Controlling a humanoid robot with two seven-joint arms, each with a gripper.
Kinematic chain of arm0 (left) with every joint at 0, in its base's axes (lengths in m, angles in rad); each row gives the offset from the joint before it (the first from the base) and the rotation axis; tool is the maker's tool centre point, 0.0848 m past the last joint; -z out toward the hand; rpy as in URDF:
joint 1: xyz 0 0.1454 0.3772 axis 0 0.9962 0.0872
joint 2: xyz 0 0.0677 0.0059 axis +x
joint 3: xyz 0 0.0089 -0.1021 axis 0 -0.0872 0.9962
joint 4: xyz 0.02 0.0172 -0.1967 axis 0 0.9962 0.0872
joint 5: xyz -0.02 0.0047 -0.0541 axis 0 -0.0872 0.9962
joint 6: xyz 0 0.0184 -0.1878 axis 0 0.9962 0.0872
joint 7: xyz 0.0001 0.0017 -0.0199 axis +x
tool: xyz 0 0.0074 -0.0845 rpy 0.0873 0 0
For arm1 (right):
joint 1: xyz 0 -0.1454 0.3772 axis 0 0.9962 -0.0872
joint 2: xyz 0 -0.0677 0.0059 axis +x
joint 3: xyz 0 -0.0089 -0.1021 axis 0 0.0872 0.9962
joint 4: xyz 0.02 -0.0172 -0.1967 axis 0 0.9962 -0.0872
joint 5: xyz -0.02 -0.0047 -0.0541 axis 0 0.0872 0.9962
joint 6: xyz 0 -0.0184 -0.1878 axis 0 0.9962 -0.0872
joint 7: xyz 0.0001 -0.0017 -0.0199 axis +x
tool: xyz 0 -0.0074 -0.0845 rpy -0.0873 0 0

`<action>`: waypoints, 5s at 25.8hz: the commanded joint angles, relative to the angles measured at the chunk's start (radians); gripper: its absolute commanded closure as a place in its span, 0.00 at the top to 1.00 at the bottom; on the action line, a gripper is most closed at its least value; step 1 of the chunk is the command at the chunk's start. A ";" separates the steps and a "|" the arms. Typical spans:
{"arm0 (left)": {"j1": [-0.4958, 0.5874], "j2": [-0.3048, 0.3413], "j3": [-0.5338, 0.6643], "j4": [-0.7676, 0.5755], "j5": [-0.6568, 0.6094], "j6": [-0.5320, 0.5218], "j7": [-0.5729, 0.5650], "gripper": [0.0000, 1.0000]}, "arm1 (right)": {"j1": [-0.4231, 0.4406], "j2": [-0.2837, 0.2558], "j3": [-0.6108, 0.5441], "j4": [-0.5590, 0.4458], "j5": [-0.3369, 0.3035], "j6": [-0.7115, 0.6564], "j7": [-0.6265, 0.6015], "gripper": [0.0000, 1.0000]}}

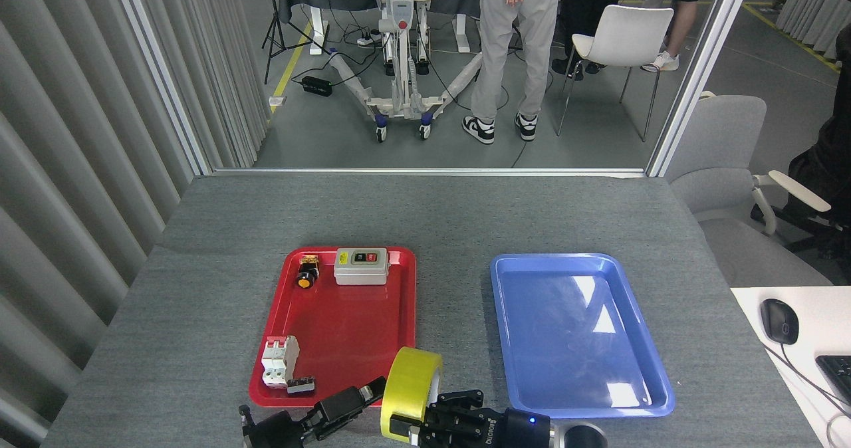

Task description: Place and move tape with both arms

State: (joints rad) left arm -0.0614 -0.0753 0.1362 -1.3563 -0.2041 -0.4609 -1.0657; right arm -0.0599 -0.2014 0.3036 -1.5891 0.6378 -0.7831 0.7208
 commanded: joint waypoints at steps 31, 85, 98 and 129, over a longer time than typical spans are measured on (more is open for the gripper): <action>-0.058 -0.049 0.279 -0.181 -0.943 -0.111 0.618 1.00 | -0.092 -0.102 -0.267 0.023 0.077 -0.002 -0.020 0.33; 0.089 0.106 -0.159 -0.215 -1.112 0.426 1.158 1.00 | -0.703 -0.173 0.181 0.833 0.189 0.906 0.126 0.37; 0.103 0.097 -0.162 -0.207 -1.112 0.436 1.158 1.00 | -0.670 -0.164 0.184 0.836 0.195 0.901 0.089 0.41; 0.101 0.106 -0.158 -0.211 -1.115 0.432 1.164 1.00 | -0.175 -0.024 -0.345 0.354 0.827 0.720 -0.926 0.99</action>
State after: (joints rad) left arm 0.0398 0.0311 -0.0230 -1.5671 -1.3190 -0.0296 0.0980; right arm -0.3064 -0.2303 -0.0520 -1.1641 1.4375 -0.1105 -0.1578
